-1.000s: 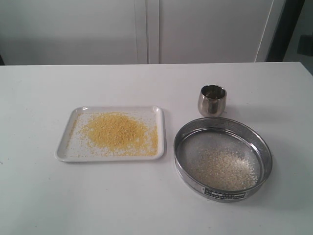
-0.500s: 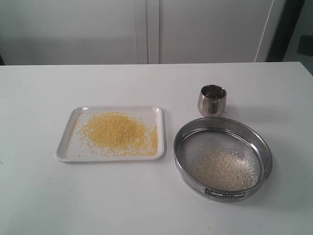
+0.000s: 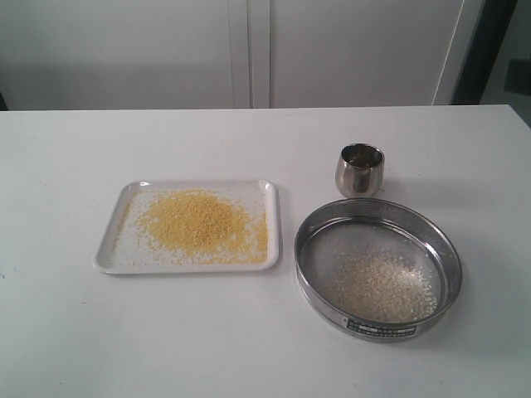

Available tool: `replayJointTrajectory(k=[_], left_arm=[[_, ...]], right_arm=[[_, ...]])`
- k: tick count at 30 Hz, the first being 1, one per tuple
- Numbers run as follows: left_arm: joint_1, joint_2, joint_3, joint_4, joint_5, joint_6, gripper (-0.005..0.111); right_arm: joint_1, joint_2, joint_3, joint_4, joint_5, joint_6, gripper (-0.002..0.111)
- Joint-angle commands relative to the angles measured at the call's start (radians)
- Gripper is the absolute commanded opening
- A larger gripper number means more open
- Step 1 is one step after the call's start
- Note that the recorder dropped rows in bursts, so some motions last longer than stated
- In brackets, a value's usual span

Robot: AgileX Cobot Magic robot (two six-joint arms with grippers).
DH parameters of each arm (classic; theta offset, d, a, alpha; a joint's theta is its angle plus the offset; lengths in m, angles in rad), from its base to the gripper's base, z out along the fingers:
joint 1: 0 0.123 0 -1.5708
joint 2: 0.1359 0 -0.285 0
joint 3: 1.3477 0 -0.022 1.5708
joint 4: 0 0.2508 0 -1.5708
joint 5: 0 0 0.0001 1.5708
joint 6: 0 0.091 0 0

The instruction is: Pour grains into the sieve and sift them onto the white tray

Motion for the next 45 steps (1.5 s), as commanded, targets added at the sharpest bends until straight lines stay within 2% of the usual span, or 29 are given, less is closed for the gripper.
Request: replayJointTrajectory(k=[1,45], left_arm=[[-0.009,-0.004,0.023,-0.006,-0.021,0.0,0.0],[-0.005,-0.004,0.032,-0.006,-0.039,0.0,0.0]], right_arm=[[-0.002,-0.006,0.003,-0.005,-0.007,0.001,0.0],[-0.002,-0.006,0.003,-0.005,-0.007,0.001,0.0]])
